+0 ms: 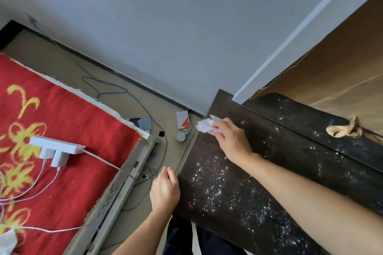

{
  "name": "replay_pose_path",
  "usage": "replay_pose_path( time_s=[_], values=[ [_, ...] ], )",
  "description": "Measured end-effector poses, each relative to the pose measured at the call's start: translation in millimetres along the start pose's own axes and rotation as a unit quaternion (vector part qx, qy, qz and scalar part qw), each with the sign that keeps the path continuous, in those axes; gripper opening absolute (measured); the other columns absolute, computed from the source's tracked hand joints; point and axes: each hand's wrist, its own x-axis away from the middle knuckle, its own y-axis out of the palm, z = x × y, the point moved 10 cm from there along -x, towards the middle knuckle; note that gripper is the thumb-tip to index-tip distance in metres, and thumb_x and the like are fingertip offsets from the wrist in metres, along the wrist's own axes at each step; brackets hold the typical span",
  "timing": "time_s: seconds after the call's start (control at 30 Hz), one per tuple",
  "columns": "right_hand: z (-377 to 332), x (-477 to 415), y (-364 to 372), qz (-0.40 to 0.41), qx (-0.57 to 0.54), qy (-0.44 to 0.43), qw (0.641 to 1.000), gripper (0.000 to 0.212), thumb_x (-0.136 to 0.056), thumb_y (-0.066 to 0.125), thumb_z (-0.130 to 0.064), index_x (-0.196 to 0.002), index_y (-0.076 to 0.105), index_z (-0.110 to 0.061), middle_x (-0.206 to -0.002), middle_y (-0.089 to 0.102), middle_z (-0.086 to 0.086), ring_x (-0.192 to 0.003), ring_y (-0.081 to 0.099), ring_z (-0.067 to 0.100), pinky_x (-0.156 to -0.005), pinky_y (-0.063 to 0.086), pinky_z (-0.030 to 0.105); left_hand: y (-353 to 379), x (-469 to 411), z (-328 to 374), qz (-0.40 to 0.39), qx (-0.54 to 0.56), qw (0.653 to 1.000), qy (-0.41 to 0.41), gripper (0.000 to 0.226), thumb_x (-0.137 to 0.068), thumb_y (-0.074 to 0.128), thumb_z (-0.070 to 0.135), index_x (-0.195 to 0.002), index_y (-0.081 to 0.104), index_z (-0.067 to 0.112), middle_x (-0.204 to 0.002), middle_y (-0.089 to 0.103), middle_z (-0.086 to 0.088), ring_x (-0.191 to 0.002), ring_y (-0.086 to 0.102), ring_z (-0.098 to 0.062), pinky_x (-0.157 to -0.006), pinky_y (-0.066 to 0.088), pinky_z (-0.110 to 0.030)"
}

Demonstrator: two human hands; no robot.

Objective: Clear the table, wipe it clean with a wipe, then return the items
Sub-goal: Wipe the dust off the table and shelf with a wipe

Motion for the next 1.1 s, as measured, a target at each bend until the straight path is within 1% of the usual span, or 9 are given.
replay_pose_path(
  time_s=[0.13,0.3,0.5,0.57,0.7,0.77,0.93,1.0,1.1],
  values=[
    [66,-3,-48,0.163,0.018,0.125,0.979,0.013,-0.083,0.064,-0.001,-0.096,0.066,-0.005,-0.096,0.059,0.015,-0.077,0.062,0.035,-0.067,0.054,0.040,-1,2,3,0.003,0.002,1.000,-0.001,0.032,-0.095,0.029,0.029,-0.070,0.043,0.014,-0.071,0.056,-0.004,-0.075,0.054,-0.029,-0.066,0.039,-0.039],
    [15,42,1,0.025,-0.021,-0.009,0.999,0.011,-0.085,0.066,-0.006,-0.094,0.070,-0.010,-0.088,0.056,0.004,-0.067,0.055,0.019,-0.056,0.052,0.029,-1,4,4,0.000,0.003,1.000,-0.004,0.032,-0.095,0.028,0.029,-0.071,0.044,0.014,-0.072,0.057,-0.004,-0.074,0.053,-0.026,-0.068,0.040,-0.039],
    [98,27,-61,0.224,0.003,0.221,0.949,0.016,-0.085,0.061,-0.003,-0.097,0.071,-0.006,-0.090,0.058,0.015,-0.072,0.060,0.034,-0.068,0.053,0.040,-2,4,5,0.008,-0.012,1.000,0.002,0.032,-0.095,0.028,0.027,-0.072,0.044,0.013,-0.071,0.056,-0.004,-0.074,0.053,-0.028,-0.066,0.039,-0.039],
    [60,8,-40,0.193,0.009,0.166,0.967,0.019,-0.084,0.060,-0.003,-0.099,0.070,-0.010,-0.090,0.058,0.014,-0.070,0.059,0.035,-0.063,0.054,0.040,-2,4,7,0.005,-0.015,1.000,0.005,0.031,-0.095,0.028,0.026,-0.073,0.045,0.012,-0.071,0.056,-0.004,-0.073,0.052,-0.026,-0.065,0.039,-0.039],
    [-15,13,18,0.003,-0.003,-0.036,0.999,0.016,-0.085,0.059,-0.003,-0.098,0.067,-0.008,-0.089,0.055,0.011,-0.066,0.057,0.030,-0.053,0.054,0.043,-2,5,7,0.003,-0.016,1.000,-0.001,0.031,-0.095,0.027,0.026,-0.075,0.048,0.012,-0.073,0.057,-0.004,-0.074,0.053,-0.025,-0.067,0.039,-0.038],
    [3,20,4,0.003,-0.016,-0.029,0.999,0.015,-0.085,0.062,-0.003,-0.097,0.068,-0.006,-0.092,0.057,0.012,-0.069,0.060,0.031,-0.055,0.056,0.042,-2,5,7,0.001,-0.016,1.000,-0.003,0.032,-0.095,0.028,0.026,-0.075,0.047,0.012,-0.073,0.057,-0.004,-0.075,0.053,-0.026,-0.067,0.040,-0.039],
    [44,-9,-32,0.133,0.017,0.080,0.988,0.030,-0.083,0.064,0.002,-0.110,0.069,-0.011,-0.089,0.055,0.011,-0.070,0.057,0.023,-0.063,0.056,0.034,-1,3,6,0.002,-0.015,1.000,0.001,0.032,-0.094,0.027,0.027,-0.074,0.047,0.011,-0.072,0.057,-0.004,-0.074,0.054,-0.024,-0.067,0.044,-0.041],
    [0,-8,-4,0.085,-0.001,0.011,0.996,0.029,-0.083,0.062,0.002,-0.107,0.069,-0.014,-0.088,0.053,0.009,-0.072,0.055,0.023,-0.059,0.051,0.028,-1,3,6,0.002,-0.014,1.000,0.005,0.032,-0.094,0.027,0.028,-0.074,0.047,0.012,-0.072,0.057,-0.003,-0.074,0.054,-0.023,-0.066,0.043,-0.040],
    [-50,42,39,-0.066,-0.019,-0.129,0.989,0.029,-0.084,0.057,-0.003,-0.104,0.066,-0.021,-0.090,0.052,0.005,-0.082,0.052,0.019,-0.061,0.049,0.029,-1,3,4,0.003,-0.008,1.000,-0.001,0.032,-0.094,0.028,0.028,-0.072,0.046,0.013,-0.071,0.057,-0.002,-0.073,0.054,-0.022,-0.063,0.039,-0.038]
  ],
)
